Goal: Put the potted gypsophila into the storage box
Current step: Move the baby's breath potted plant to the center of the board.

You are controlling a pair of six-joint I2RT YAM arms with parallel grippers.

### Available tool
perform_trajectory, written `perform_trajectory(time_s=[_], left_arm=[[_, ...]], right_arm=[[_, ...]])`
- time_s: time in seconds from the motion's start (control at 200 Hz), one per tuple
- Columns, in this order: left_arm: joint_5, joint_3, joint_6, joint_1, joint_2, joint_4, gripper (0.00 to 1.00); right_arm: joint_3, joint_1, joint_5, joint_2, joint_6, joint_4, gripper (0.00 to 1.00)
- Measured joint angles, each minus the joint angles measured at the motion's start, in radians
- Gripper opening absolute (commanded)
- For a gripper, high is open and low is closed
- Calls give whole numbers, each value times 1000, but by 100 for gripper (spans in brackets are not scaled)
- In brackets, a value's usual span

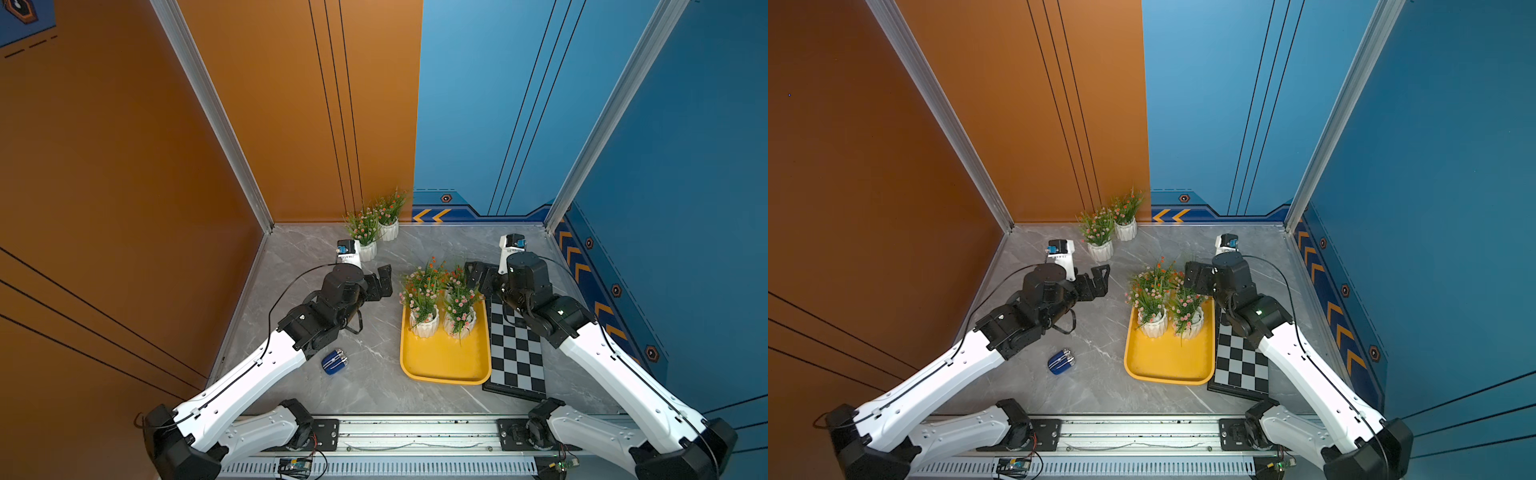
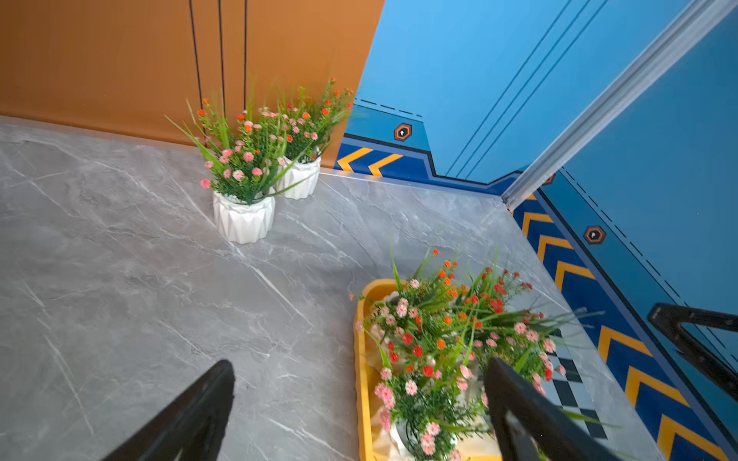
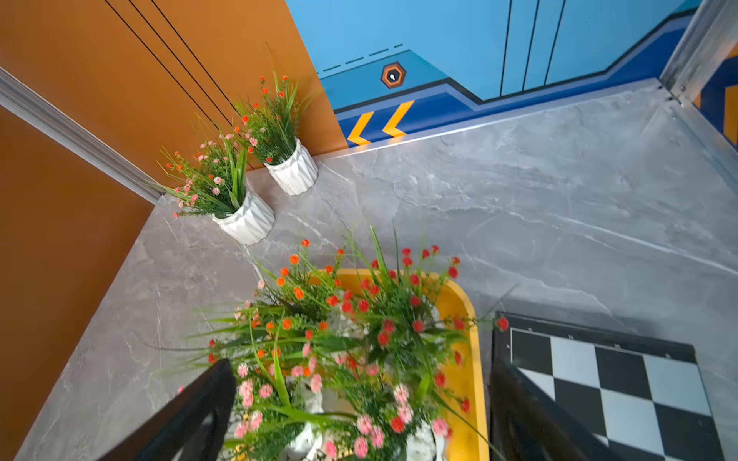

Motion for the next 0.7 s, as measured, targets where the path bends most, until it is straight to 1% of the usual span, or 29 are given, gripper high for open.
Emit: perform_trajectory(time_s=[0.11, 0.275, 0.385, 0.485, 0.701], left_arm=[[30, 7, 25, 54, 16, -9, 98], [52, 23, 69, 108, 50, -12, 98], [59, 22, 85, 159, 71, -2, 98], [67, -4, 93, 203, 77, 27, 98], [106, -30, 104, 307, 101, 56, 98]], right_arm=[[92, 9, 13, 102, -24, 9, 99], [216, 29, 21, 249, -59, 18, 99], [304, 43, 14, 352, -87, 19, 99], [412, 52, -4, 472, -112, 19, 98], [706, 71, -50, 784, -143, -19, 97]])
